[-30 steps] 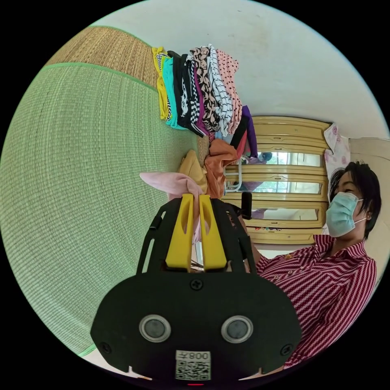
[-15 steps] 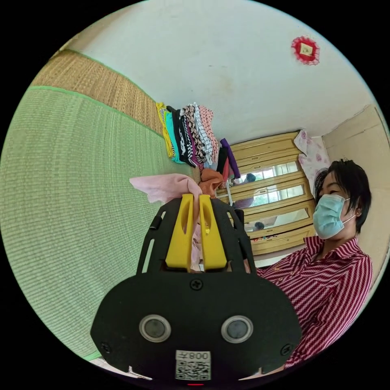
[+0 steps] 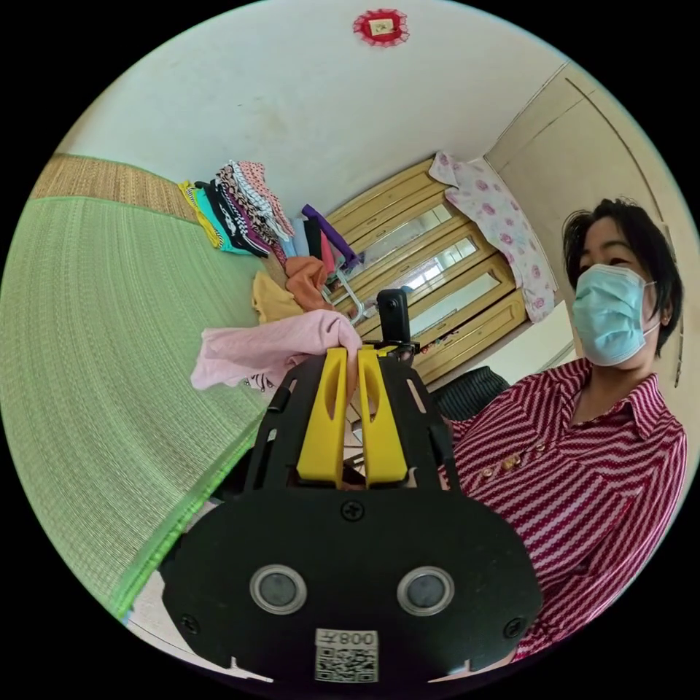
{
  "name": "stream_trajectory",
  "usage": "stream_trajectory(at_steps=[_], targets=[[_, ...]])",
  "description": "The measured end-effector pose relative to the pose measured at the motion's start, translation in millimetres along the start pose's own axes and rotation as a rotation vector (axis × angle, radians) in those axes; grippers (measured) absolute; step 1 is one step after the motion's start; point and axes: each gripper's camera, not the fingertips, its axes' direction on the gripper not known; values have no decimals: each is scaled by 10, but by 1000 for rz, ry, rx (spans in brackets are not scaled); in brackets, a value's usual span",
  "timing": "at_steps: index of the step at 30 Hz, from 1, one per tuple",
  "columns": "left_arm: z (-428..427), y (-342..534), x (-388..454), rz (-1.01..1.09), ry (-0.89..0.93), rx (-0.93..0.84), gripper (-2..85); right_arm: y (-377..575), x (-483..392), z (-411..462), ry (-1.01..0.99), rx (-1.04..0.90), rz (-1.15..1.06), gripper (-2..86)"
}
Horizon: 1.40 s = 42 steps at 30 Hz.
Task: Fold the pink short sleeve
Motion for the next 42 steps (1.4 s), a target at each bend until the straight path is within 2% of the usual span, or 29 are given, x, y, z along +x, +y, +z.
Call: stream_trajectory(at_steps=[6, 9, 13, 17, 21, 26, 33, 38, 42], targets=[[26, 533, 356, 35, 36, -28, 29, 738, -643, 438, 118, -42, -77, 126], [-7, 701, 460, 71, 32, -51, 35, 991, -791, 601, 225, -65, -72, 82], [-320, 898, 482, 118, 88, 30, 40, 1268, -836, 627, 291, -47, -58, 35], [-827, 1191, 308, 105, 82, 197, 34, 1391, -946, 469, 314, 10, -79, 19], [-974, 1455, 25, 34, 30, 217, 32, 1481, -1238, 49, 302, 149, -154, 11], [-724, 1730, -500, -84, 73, 150, 52, 1560, -1769, -294, 274, 257, -293, 8], [-388, 1815, -805, -81, 35, 61, 85, 1865, -2484, -345, 285, 298, -444, 6], [-120, 1882, -980, -32, -42, -65, 109, 2128, -2673, -314, 274, 316, -455, 6], [231, 2017, -1076, 10, -5, -198, 123, 2271, -2678, -191, 299, 313, -409, 7]])
